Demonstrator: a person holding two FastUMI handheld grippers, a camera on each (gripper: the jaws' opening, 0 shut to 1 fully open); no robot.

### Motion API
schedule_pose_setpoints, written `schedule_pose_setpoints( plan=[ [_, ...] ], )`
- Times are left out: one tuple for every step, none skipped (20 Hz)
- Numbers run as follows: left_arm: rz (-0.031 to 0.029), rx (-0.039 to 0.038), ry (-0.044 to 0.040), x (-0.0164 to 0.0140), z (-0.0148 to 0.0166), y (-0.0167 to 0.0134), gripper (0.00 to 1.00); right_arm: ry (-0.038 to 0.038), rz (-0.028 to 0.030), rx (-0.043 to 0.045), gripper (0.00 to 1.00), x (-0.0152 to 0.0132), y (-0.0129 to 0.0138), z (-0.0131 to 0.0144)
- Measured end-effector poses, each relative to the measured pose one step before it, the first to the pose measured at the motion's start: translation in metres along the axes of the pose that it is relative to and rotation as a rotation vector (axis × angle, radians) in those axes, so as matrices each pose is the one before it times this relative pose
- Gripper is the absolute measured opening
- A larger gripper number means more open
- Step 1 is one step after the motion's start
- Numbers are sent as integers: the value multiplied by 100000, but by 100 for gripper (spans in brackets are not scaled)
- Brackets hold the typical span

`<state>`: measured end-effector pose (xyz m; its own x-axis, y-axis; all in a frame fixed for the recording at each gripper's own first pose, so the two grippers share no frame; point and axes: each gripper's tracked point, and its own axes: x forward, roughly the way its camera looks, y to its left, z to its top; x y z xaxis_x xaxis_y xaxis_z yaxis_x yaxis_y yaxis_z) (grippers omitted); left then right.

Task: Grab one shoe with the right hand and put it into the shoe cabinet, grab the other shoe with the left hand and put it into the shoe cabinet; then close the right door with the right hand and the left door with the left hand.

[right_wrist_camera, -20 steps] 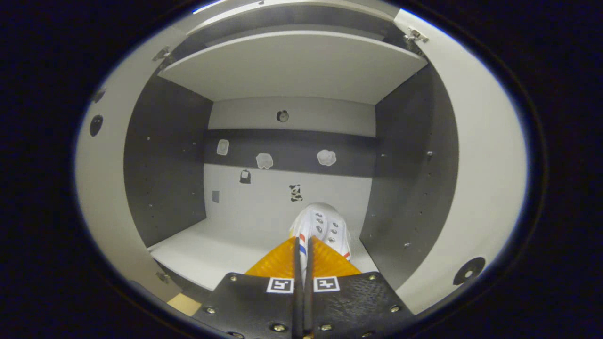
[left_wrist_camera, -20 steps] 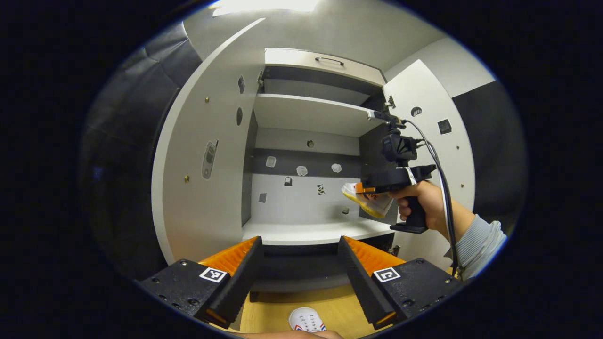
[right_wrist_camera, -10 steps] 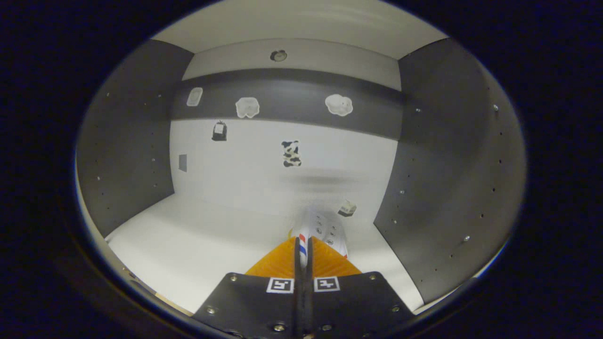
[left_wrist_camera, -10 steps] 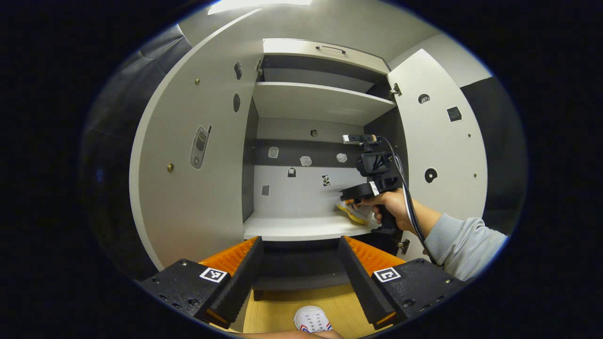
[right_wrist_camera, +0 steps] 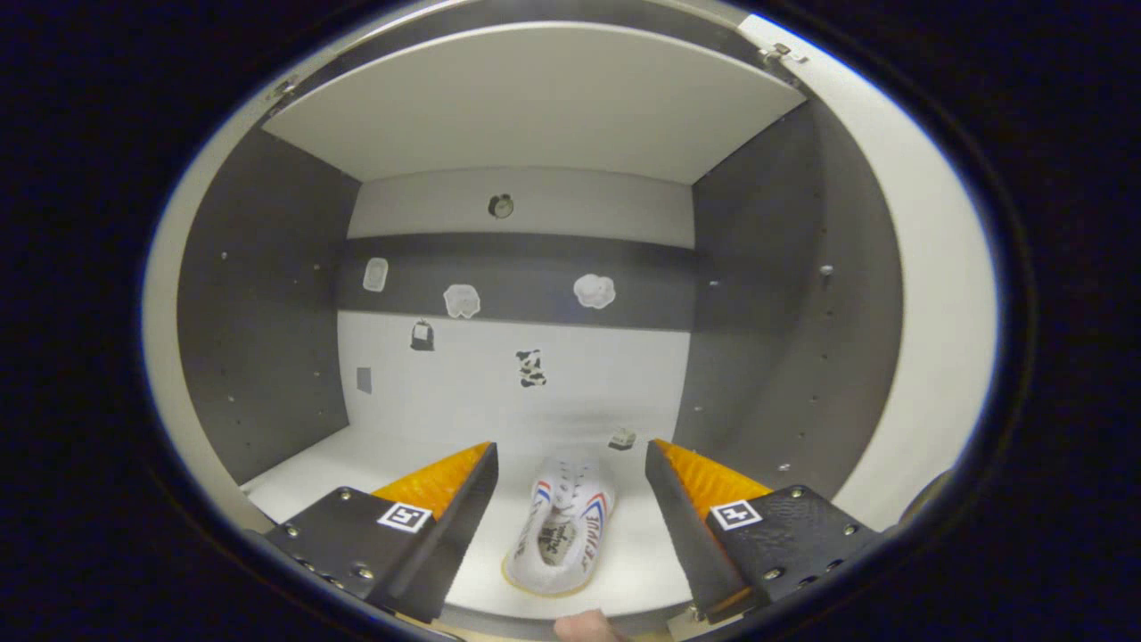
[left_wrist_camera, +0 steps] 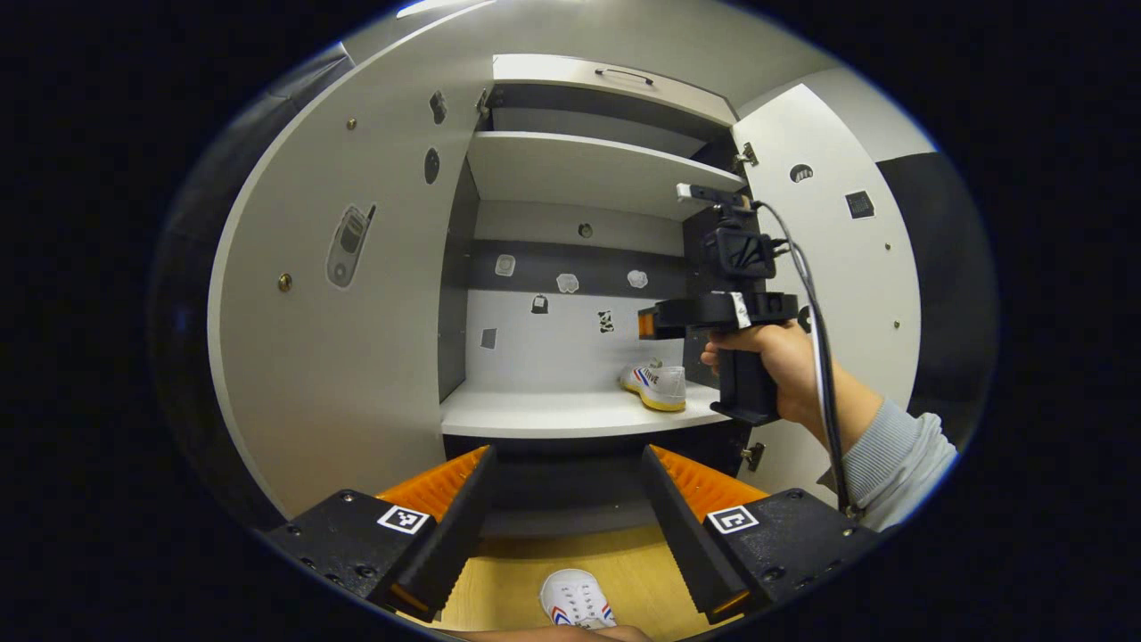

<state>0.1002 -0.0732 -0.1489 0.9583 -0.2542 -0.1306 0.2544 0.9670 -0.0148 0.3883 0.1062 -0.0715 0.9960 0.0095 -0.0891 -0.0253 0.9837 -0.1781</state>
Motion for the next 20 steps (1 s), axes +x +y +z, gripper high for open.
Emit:
schedule_pose_setpoints(
  plan=[
    [49,1028,-13,22,-53,-77,97,-1540,-770,105,98,-1791,-929,409],
    [553,1371,-797,78,30,167,98,-1742,1328,123,98,-1668,59,321],
    [1900,335,-893,36,82,365,98,-1814,808,231,99,-1737,-90,357],
    [1469,399,-100,4,-116,148,98,-1762,692,214,98,-2071,-549,228],
    [1036,268,160,-108,-121,-46,98,-1357,302,599,98,-1995,-241,243],
    [1064,67,-422,-217,-17,0,97,-1378,342,1091,97,-2063,-339,139],
    [468,293,-601,-140,49,-177,97,-1447,771,1278,98,-2108,-207,226],
    [109,764,32,-172,-165,-271,98,-1397,-235,436,98,-1959,-309,64],
    [70,612,718,-211,-273,-226,98,-1340,-632,538,99,-1993,-666,27],
    [-124,28,1194,-303,-395,-322,98,-1104,-427,1293,98,-1974,-421,74],
    [-533,-181,1451,-320,-555,-312,97,-841,-394,1897,98,-1796,-417,-8],
    [-947,-95,707,-375,-462,-374,98,-253,-273,1544,98,-1736,-470,-236],
    [-334,-248,42,-301,-542,-83,98,396,200,1163,98,-1704,-328,-279],
    [-83,-1016,535,-356,-779,-66,97,116,-582,1660,98,-1619,-464,-337],
    [361,-864,549,-347,-927,131,96,-18,-127,1271,98,-1754,-335,-328],
    [609,92,1720,-339,-1360,395,96,-203,290,1117,98,-1648,-99,-363],
    [309,32,2093,-350,-1444,277,96,-49,91,761,98,-1665,-48,-421],
    [-245,189,1784,-199,-1423,110,96,-373,-216,250,98,-1707,-174,-416],
    [-50,-435,2111,-118,-1555,267,96,-360,267,-679,98,-1661,16,-319],
    [410,-489,2022,203,-1575,347,96,-765,360,-363,98,-1588,103,-160]
  ],
)
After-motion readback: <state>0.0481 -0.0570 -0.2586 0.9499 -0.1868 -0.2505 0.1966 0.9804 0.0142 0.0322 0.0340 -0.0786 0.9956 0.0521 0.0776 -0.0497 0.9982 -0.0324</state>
